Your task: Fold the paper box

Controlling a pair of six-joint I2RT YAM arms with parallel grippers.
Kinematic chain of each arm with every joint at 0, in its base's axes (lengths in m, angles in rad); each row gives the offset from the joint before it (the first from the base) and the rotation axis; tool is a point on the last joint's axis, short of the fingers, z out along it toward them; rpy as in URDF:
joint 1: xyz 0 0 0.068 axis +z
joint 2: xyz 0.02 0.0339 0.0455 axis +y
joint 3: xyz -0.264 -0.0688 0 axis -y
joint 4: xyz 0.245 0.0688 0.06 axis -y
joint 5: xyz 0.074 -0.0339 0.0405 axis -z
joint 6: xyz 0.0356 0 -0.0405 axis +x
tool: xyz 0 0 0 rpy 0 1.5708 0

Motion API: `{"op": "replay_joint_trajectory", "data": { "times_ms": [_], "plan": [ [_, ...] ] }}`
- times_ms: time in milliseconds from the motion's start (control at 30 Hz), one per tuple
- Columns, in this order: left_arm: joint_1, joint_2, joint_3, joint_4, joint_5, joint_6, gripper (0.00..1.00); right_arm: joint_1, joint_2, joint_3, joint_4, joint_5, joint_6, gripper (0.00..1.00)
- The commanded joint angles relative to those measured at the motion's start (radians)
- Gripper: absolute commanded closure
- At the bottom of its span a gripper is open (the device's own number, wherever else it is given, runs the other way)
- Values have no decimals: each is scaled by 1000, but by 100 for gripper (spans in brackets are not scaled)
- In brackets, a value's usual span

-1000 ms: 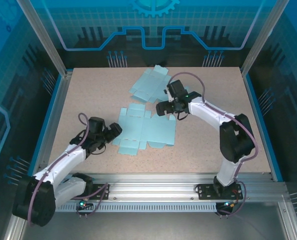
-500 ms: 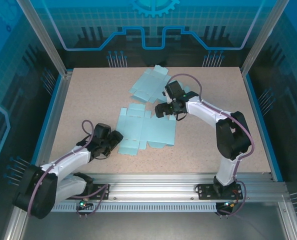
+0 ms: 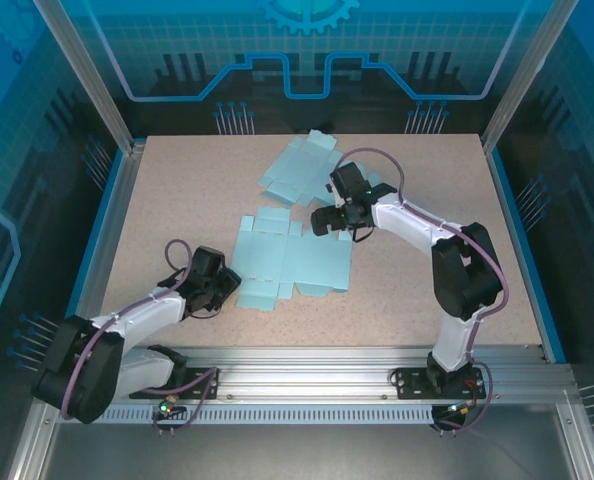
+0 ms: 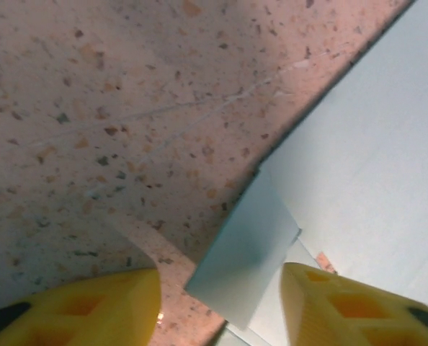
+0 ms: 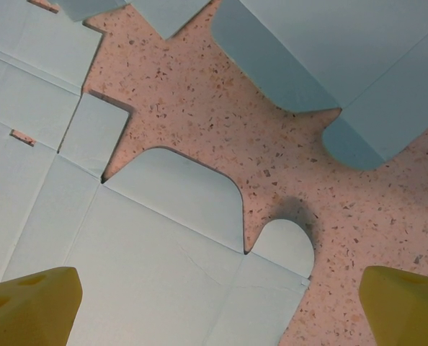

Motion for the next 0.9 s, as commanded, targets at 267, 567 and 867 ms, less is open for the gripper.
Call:
{"op": "replay_joint_trajectory", "data": {
  "times_ms": [267,567,867],
  "plan": [
    [-18,194,21,460,73,60,90,10,-73,-47,-25,43,11,0],
    [-40,157,59,531,85,213,100,9,-113,-70,-28,79,0,0],
    [-52,149,206,578,99,429,100,-14,-144,-81,-28,102,-17,0]
  ]
}}
